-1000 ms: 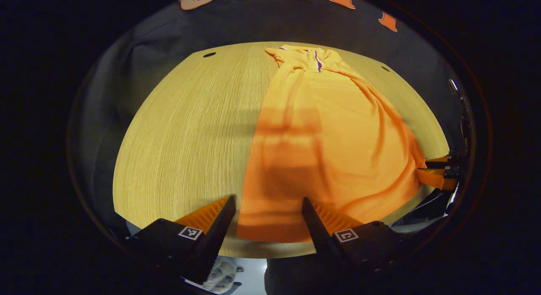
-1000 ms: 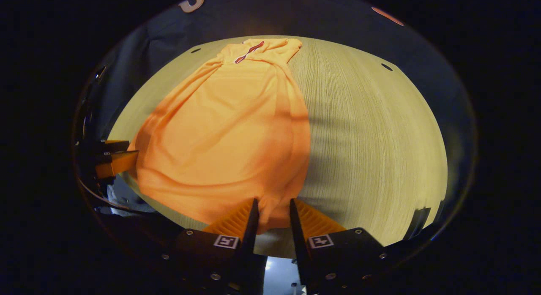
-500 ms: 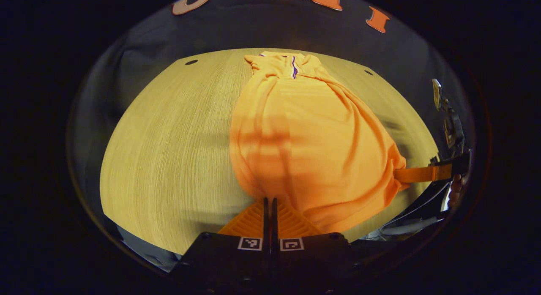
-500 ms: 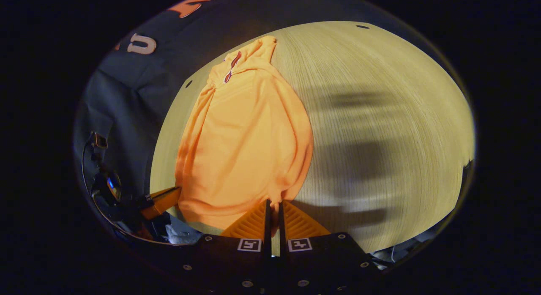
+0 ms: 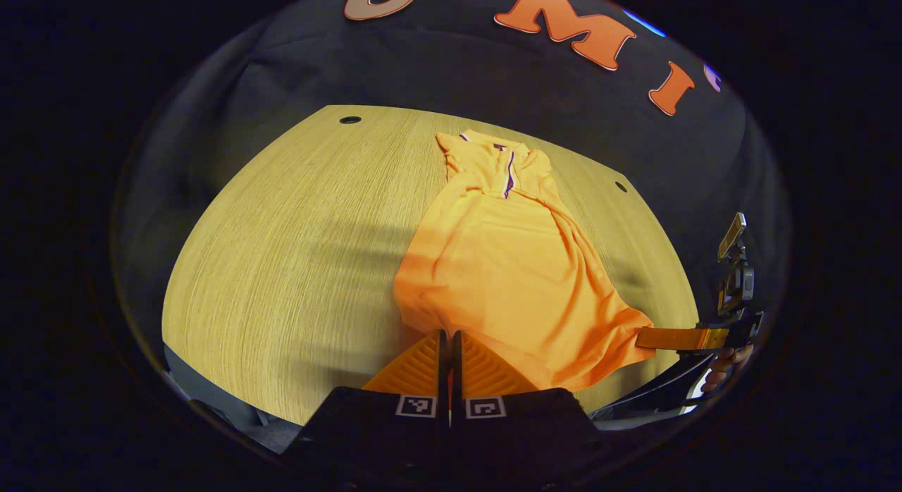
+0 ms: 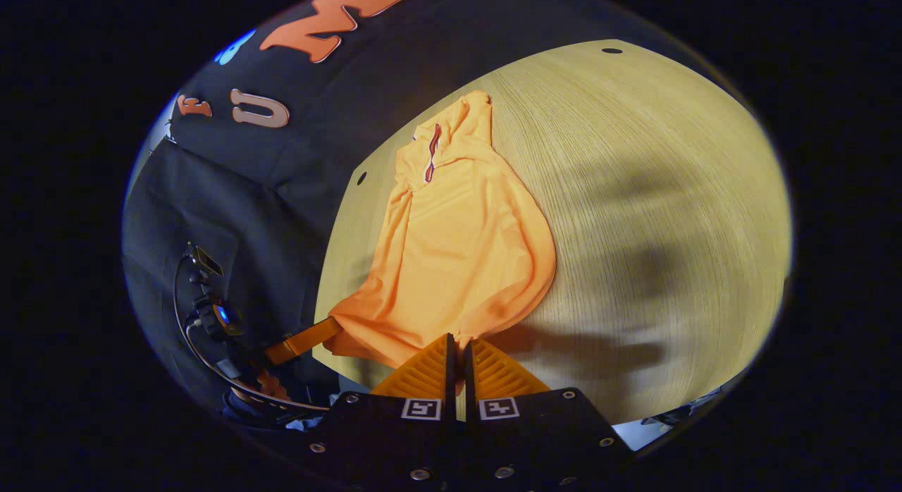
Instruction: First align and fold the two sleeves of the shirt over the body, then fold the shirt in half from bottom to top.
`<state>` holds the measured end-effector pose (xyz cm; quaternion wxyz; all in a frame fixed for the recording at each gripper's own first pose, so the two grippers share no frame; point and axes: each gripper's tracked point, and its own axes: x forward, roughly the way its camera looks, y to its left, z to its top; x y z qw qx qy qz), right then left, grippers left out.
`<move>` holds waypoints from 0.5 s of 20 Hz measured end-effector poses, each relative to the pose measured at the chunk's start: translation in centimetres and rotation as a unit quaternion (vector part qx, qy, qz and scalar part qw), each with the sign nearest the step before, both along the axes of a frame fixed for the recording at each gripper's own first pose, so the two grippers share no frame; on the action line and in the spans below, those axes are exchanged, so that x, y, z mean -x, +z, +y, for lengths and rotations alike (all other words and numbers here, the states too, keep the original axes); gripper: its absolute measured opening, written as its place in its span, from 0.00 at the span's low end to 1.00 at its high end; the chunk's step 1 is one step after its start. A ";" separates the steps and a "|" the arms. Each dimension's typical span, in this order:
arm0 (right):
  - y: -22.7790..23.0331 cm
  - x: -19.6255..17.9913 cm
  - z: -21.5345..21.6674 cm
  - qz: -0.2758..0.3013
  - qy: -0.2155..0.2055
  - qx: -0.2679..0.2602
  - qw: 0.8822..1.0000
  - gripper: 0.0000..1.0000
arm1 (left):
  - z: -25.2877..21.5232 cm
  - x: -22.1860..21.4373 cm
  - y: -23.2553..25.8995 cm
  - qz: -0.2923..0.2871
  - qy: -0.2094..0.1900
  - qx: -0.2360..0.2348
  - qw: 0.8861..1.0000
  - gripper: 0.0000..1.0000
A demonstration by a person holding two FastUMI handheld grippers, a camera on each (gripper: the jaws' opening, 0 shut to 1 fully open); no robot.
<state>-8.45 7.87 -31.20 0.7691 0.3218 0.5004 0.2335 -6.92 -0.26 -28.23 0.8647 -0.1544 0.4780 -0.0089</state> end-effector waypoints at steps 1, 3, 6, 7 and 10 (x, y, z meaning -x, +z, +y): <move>0.5 -0.4 0.0 -0.001 -0.004 -0.007 1.000 0.05 | 0.0 -0.7 0.5 -0.006 0.000 0.002 1.000 0.01; 2.1 -1.5 0.1 -0.009 -0.013 -0.024 1.000 0.05 | -0.1 -1.9 1.9 -0.021 -0.009 0.007 1.000 0.01; 4.5 -4.1 -0.1 -0.031 -0.031 -0.032 0.999 0.05 | -0.4 -5.0 4.0 -0.048 -0.030 0.017 0.998 0.01; 5.2 -5.4 -0.1 -0.038 -0.036 -0.033 0.998 0.04 | -0.6 -6.5 4.5 -0.058 -0.036 0.021 0.997 0.01; 7.1 -9.7 -0.6 -0.053 -0.058 -0.032 0.996 0.04 | -0.4 -11.1 5.7 -0.082 -0.045 0.025 0.995 0.01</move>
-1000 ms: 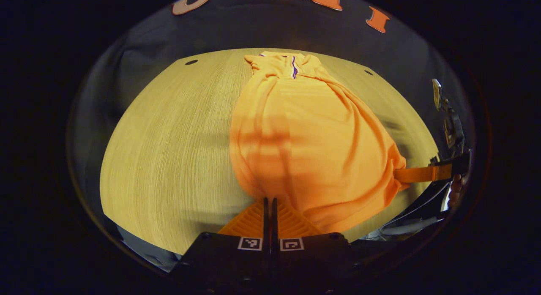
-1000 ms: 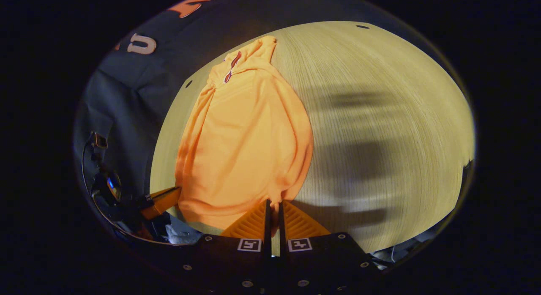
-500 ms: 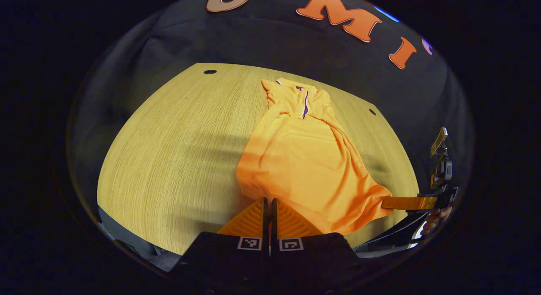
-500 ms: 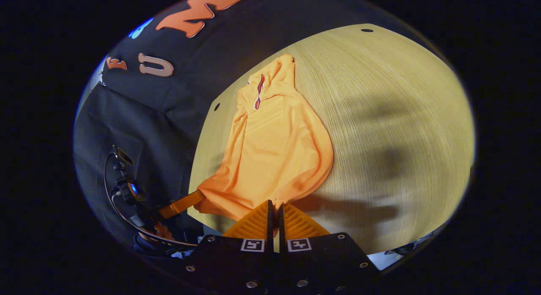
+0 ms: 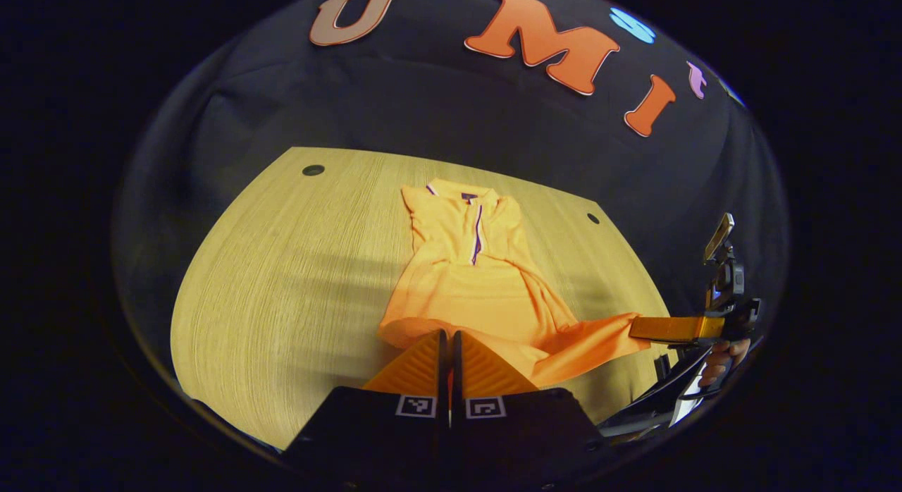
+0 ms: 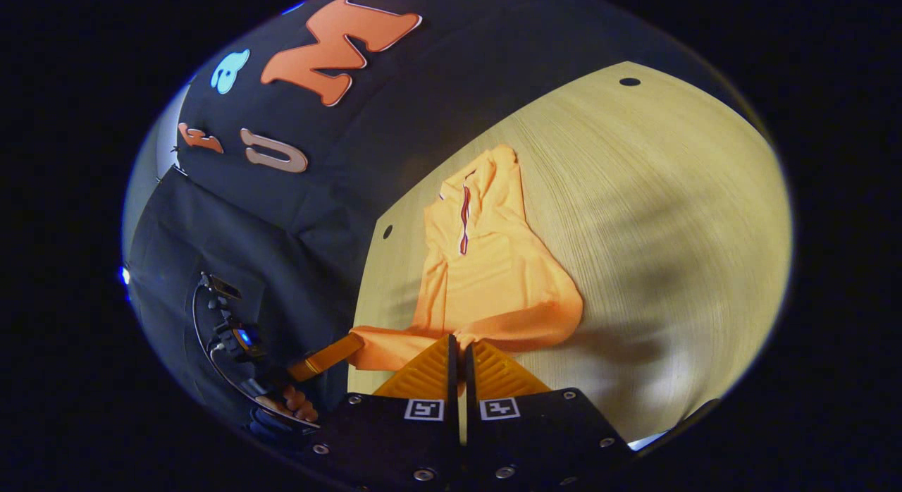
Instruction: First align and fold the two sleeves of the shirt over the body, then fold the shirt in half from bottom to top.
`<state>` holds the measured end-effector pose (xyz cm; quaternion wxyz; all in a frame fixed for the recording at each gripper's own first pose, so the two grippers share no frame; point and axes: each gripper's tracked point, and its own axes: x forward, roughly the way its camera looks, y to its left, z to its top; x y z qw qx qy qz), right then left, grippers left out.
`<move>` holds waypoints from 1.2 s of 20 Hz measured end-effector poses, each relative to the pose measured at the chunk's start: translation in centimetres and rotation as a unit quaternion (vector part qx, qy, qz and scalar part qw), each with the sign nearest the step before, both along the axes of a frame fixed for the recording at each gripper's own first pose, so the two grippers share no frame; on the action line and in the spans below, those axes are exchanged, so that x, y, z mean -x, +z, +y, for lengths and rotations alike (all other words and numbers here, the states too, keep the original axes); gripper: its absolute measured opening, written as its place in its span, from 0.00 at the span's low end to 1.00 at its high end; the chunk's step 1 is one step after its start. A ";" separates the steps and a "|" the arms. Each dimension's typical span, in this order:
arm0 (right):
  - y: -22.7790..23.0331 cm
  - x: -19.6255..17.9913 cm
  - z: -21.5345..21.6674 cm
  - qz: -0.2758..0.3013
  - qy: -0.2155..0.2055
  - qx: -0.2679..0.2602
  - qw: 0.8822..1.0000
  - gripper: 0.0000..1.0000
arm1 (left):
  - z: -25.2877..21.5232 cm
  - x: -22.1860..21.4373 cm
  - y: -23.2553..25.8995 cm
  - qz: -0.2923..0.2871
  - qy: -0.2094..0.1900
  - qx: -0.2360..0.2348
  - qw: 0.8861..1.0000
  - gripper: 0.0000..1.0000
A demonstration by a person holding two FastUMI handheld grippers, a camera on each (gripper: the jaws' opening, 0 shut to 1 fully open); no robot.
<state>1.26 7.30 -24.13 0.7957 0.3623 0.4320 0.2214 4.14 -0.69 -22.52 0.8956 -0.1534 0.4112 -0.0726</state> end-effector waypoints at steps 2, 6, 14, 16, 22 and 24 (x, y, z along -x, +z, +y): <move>1.3 -2.3 -0.2 -0.012 -0.013 -0.003 1.000 0.04 | 0.4 -3.2 0.6 -0.016 -0.006 0.007 1.000 0.01; 2.1 -7.1 0.3 -0.021 -0.026 0.012 0.999 0.04 | 1.7 -9.1 0.9 -0.028 -0.012 0.007 0.999 0.01; 2.6 -16.7 2.2 -0.029 -0.037 0.040 0.998 0.04 | 3.3 -19.1 0.5 -0.054 -0.026 0.002 0.998 0.01; 2.2 -19.1 2.6 -0.030 -0.036 0.056 0.997 0.04 | 3.8 -22.3 0.3 -0.066 -0.028 -0.006 0.997 0.01; 1.3 -26.2 3.3 -0.038 -0.030 0.098 0.994 0.04 | 5.8 -29.8 -1.1 -0.086 -0.027 -0.047 0.995 0.00; 0.0 -28.0 3.3 -0.038 -0.026 0.125 0.991 0.05 | 6.5 -31.4 -2.1 -0.083 -0.023 -0.056 0.995 0.00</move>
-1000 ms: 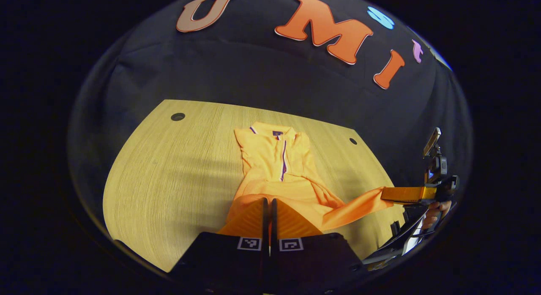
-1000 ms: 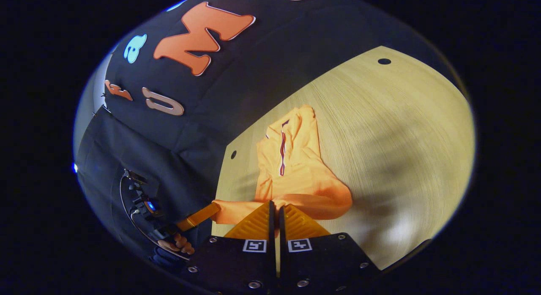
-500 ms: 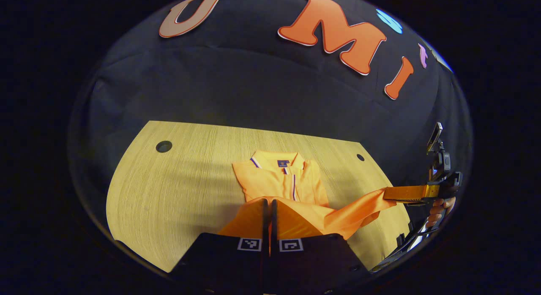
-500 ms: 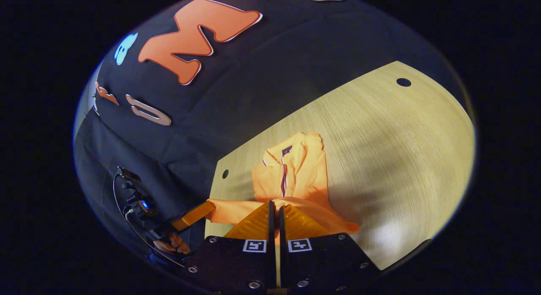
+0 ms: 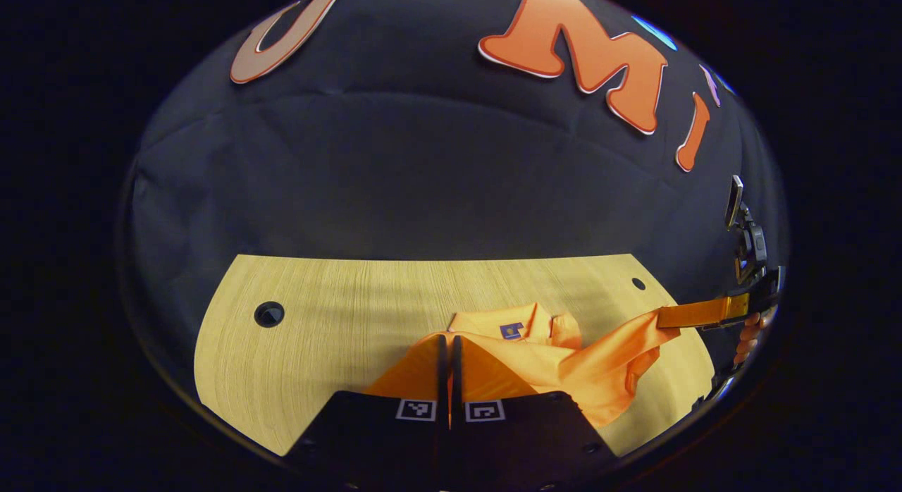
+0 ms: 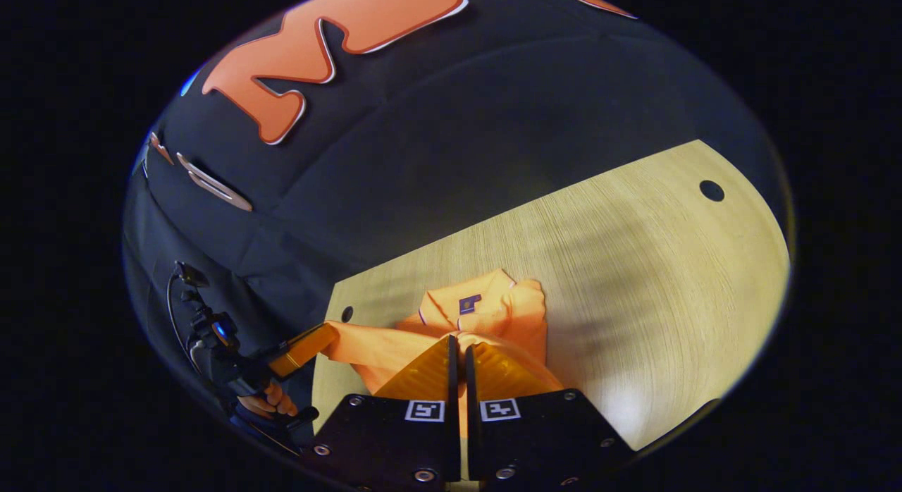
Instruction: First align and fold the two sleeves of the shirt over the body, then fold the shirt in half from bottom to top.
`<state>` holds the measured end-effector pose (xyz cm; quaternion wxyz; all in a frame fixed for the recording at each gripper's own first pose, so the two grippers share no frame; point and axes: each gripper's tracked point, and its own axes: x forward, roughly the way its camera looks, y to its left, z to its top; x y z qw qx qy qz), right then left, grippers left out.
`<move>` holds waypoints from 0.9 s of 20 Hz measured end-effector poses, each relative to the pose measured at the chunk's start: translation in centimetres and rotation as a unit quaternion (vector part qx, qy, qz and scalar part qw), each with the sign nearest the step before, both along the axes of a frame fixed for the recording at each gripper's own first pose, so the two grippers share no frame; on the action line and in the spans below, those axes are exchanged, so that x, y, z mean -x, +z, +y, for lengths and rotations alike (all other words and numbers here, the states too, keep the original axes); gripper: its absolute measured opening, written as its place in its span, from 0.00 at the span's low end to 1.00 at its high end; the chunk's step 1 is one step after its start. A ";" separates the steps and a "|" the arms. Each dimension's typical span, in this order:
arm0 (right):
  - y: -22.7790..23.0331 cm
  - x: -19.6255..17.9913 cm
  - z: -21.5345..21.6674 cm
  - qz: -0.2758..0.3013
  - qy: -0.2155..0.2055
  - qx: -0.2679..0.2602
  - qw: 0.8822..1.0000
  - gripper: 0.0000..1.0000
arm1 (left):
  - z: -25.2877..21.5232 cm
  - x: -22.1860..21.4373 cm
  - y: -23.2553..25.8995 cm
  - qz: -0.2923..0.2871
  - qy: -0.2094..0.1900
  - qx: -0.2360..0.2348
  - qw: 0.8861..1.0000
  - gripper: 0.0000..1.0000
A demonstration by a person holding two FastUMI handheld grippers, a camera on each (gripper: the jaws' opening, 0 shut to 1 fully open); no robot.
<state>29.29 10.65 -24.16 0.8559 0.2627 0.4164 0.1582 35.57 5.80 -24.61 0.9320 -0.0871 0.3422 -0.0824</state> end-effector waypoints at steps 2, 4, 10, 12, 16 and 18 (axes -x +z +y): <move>-2.3 -1.5 -1.4 0.018 -0.022 0.057 0.998 0.05 | 1.6 -1.3 -1.7 0.015 0.014 -0.057 0.998 0.01; -1.9 -2.9 -1.8 -0.005 -0.035 0.076 0.996 0.20 | 2.2 -2.1 -1.2 0.005 0.015 -0.085 0.996 0.08; 2.8 -0.7 -3.9 -0.089 -0.032 0.134 0.986 0.94 | 1.0 -0.3 4.2 -0.042 0.022 -0.069 0.996 0.99; 5.1 0.5 -4.7 -0.127 -0.029 0.150 0.980 0.98 | 0.6 1.0 6.8 -0.062 0.030 -0.071 0.995 0.99; 9.4 4.4 -5.6 -0.194 -0.011 0.169 0.966 0.99 | -0.9 5.7 11.5 -0.094 0.045 -0.071 0.992 0.99; 10.9 7.1 -6.2 -0.208 0.005 0.174 0.962 0.99 | -1.7 8.6 13.6 -0.103 0.052 -0.068 0.991 0.99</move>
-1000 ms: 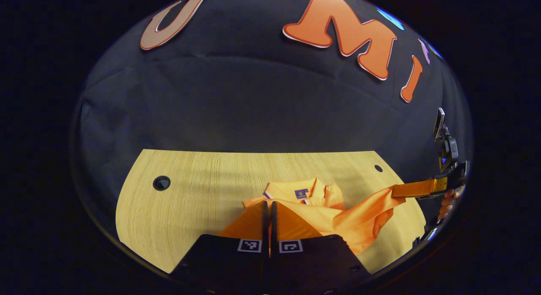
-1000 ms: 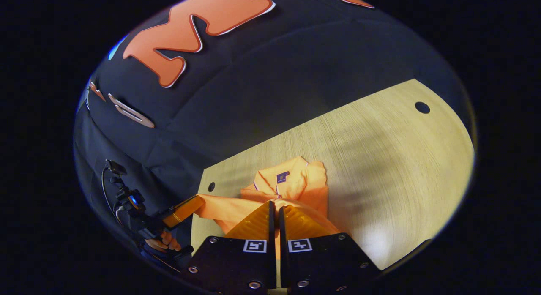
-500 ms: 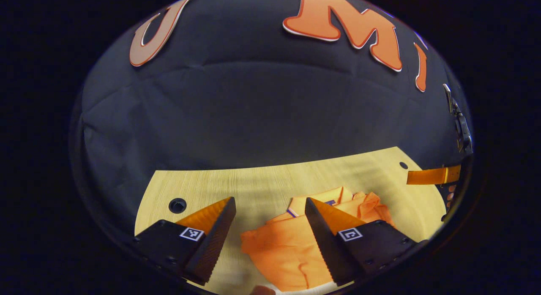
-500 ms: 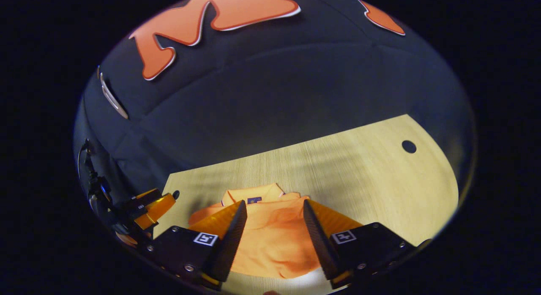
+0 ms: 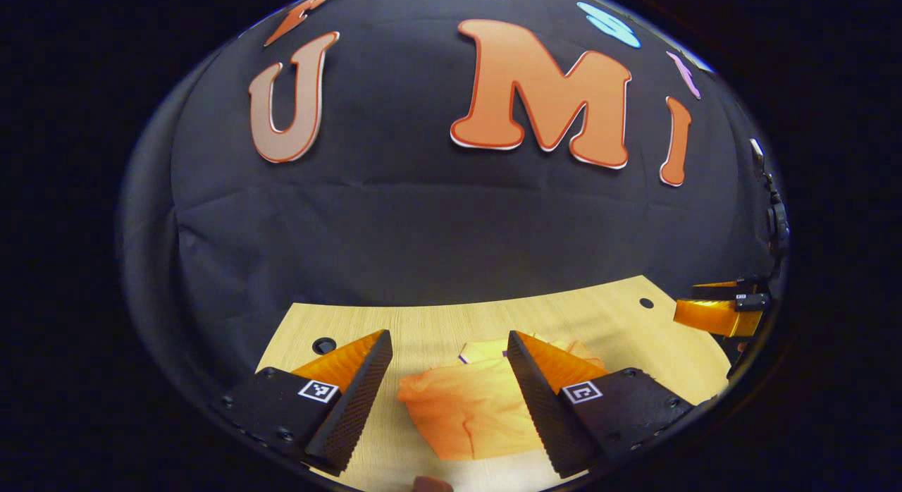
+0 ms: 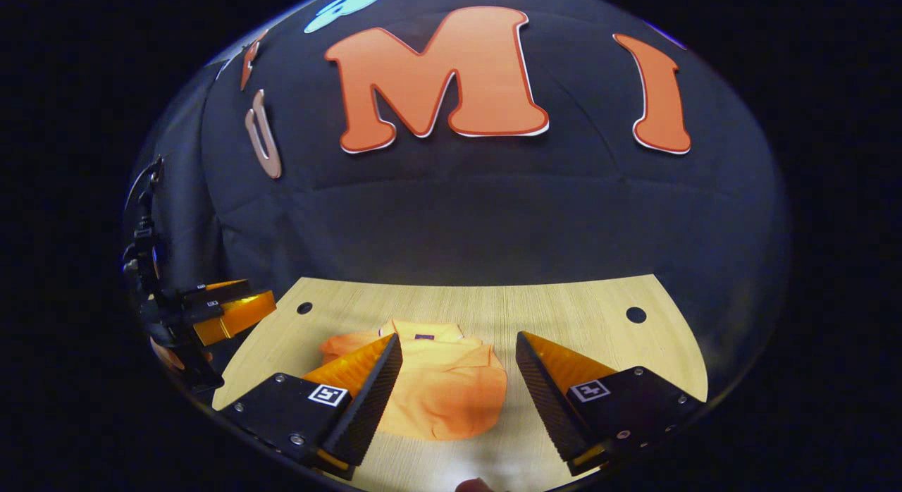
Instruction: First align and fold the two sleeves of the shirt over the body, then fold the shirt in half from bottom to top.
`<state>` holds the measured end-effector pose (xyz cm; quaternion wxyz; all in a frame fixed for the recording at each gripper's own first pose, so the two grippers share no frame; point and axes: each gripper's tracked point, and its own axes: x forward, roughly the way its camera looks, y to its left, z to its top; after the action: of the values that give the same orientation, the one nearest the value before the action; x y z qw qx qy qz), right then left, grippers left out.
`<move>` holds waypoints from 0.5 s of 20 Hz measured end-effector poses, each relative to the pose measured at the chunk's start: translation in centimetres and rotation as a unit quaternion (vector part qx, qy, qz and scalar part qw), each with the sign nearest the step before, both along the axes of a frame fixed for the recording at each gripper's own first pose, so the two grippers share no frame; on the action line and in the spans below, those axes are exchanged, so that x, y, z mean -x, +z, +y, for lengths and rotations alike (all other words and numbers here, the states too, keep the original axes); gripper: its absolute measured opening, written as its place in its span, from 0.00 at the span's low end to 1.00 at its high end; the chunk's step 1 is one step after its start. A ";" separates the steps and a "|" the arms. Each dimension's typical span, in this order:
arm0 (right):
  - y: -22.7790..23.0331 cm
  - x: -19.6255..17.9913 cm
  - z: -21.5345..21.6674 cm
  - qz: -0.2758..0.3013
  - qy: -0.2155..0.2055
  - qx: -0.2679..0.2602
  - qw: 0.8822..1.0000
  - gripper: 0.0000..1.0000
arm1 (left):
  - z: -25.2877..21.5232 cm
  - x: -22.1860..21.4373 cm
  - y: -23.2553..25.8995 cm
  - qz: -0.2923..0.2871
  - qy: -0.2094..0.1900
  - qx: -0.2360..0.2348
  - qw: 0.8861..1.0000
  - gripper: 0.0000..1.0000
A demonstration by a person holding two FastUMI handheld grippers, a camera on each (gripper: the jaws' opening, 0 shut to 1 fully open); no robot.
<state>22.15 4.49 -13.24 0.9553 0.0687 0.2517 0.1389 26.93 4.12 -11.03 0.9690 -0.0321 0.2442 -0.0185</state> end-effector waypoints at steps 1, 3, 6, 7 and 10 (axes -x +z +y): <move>0.9 0.8 -0.3 -0.013 0.004 0.005 1.000 0.99 | -0.5 1.5 1.2 -0.009 0.007 -0.001 1.000 0.99; 2.8 3.1 -1.1 -0.041 0.008 0.007 0.999 0.99 | -1.2 4.3 3.3 -0.027 0.019 -0.007 0.999 0.99; 4.6 5.5 -2.7 -0.089 0.001 0.008 0.996 0.99 | -3.0 8.5 5.8 -0.050 0.019 -0.002 0.999 0.99; 5.0 6.3 -3.0 -0.097 0.001 0.004 0.995 0.99 | -3.3 9.6 6.8 -0.061 0.024 -0.004 0.998 0.99; 7.5 9.0 -4.1 -0.137 -0.008 -0.018 0.990 0.99 | -4.4 13.2 10.2 -0.115 0.034 -0.027 0.992 0.98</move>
<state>13.15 0.44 -5.77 0.9804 0.0686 0.1155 0.1442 13.73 -0.26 -0.84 0.9912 -0.0115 0.1308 0.0178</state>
